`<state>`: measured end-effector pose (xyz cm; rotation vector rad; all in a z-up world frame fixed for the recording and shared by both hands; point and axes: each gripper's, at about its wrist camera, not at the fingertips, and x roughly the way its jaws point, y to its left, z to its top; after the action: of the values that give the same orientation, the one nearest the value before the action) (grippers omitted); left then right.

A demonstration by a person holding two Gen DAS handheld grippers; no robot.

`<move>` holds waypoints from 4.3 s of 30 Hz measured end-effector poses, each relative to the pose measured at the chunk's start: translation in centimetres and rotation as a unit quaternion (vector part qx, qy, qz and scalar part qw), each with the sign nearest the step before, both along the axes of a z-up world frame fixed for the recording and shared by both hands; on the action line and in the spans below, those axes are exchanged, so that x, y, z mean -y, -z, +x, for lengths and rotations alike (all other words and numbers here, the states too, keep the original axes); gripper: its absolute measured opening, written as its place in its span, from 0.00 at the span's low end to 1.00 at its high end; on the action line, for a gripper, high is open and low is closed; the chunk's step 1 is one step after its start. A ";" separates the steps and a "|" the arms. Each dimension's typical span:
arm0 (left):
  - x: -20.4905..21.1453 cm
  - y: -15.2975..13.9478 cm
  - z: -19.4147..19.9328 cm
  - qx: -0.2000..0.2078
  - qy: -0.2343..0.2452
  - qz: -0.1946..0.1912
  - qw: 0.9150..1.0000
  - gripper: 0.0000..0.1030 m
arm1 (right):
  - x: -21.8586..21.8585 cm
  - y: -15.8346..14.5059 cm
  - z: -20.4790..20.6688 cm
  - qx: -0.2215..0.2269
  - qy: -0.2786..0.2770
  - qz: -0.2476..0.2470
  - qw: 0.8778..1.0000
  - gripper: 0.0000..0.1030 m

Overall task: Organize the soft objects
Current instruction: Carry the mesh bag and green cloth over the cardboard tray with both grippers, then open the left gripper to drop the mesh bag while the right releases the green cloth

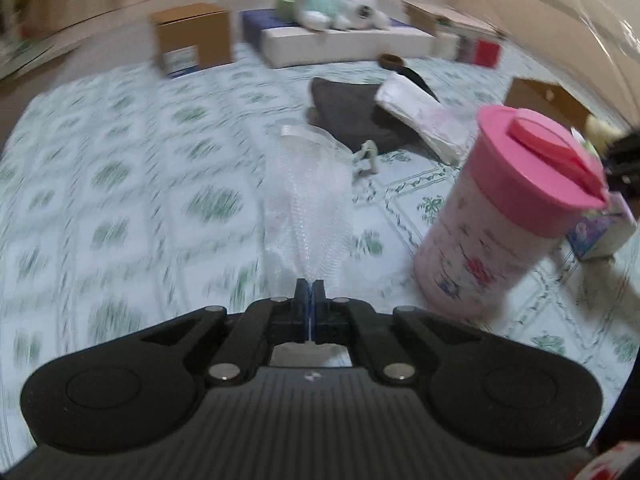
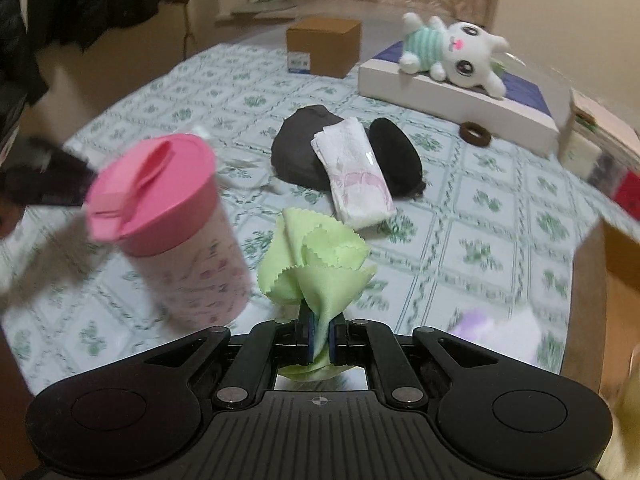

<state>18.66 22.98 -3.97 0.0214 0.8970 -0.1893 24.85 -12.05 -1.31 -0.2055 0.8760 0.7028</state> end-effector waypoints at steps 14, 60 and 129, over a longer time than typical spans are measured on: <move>5.0 -2.8 -15.0 0.038 -0.127 -0.092 0.987 0.00 | 4.4 -2.2 -11.0 -0.029 0.079 0.093 0.992 0.06; 35.3 -8.4 -4.7 0.055 0.065 -0.176 0.981 0.00 | 28.4 -6.6 -15.9 0.059 0.287 0.111 0.950 0.06; 41.4 -3.8 13.4 0.048 0.055 -0.106 0.992 0.22 | 33.0 -1.1 5.3 0.067 0.288 0.083 0.952 0.59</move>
<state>32.05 -18.42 -0.20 -0.1163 0.7767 -0.3827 30.16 -45.09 -0.25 0.1522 0.6935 0.2086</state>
